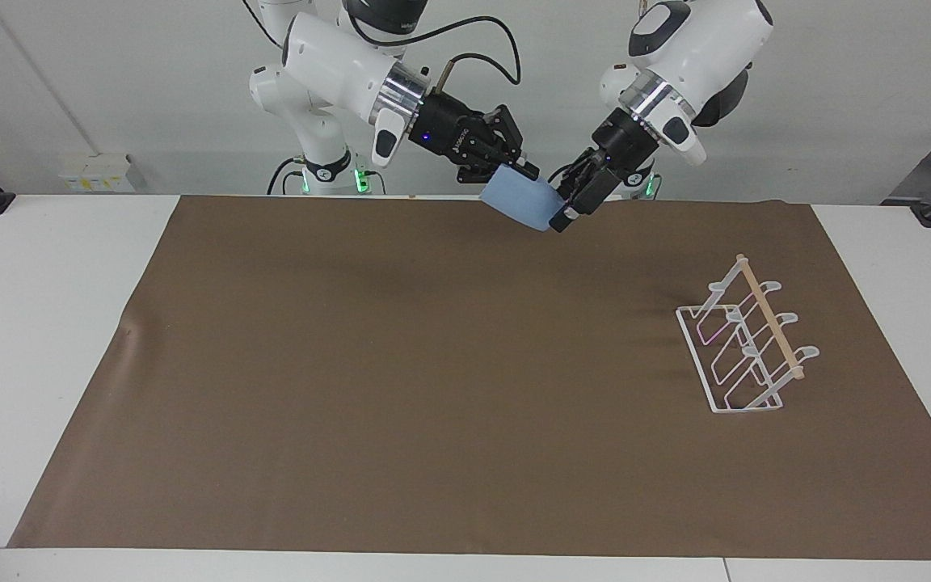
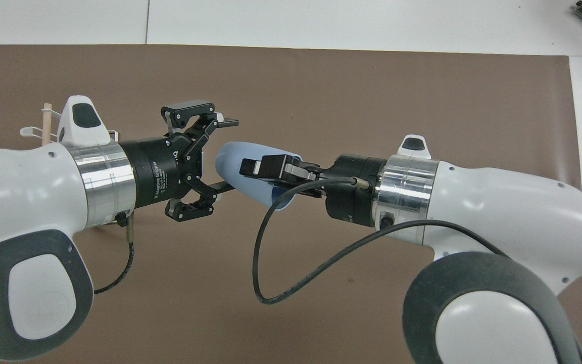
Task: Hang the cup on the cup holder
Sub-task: 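Close the left gripper on the cup bottom held by the right gripper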
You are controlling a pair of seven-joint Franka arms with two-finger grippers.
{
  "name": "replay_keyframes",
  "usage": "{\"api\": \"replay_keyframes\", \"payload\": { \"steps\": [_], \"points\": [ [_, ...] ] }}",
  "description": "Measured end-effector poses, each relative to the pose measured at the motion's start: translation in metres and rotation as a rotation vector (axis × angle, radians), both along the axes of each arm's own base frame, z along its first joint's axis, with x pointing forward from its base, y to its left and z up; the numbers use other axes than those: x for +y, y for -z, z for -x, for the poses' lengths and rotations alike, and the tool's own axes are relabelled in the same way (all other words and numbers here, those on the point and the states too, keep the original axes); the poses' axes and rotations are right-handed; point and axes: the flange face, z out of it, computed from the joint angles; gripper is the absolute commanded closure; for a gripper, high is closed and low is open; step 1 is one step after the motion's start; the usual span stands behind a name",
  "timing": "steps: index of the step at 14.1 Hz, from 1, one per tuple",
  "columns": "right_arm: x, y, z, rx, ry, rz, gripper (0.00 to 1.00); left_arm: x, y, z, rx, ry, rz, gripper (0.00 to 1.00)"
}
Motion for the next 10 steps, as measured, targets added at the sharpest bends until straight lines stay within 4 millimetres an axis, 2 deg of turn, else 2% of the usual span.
{"api": "replay_keyframes", "payload": {
  "steps": [1,3,4,10],
  "points": [
    [-0.0001,0.0002,0.0000,0.000,0.000,0.000,1.00,-0.0014,0.0000,0.0008,0.001,0.002,0.001,0.06],
    [-0.0005,0.0008,-0.0002,0.001,0.001,0.001,1.00,-0.0018,0.0000,0.0010,0.005,-0.002,0.002,0.82],
    [-0.0008,0.0009,-0.0004,0.002,0.002,0.001,1.00,-0.0017,0.0001,0.0010,0.007,-0.004,0.003,1.00],
    [-0.0044,0.0012,-0.0025,0.006,0.018,-0.001,1.00,-0.0015,0.0021,0.0010,0.012,-0.004,0.001,1.00]
  ]
}}
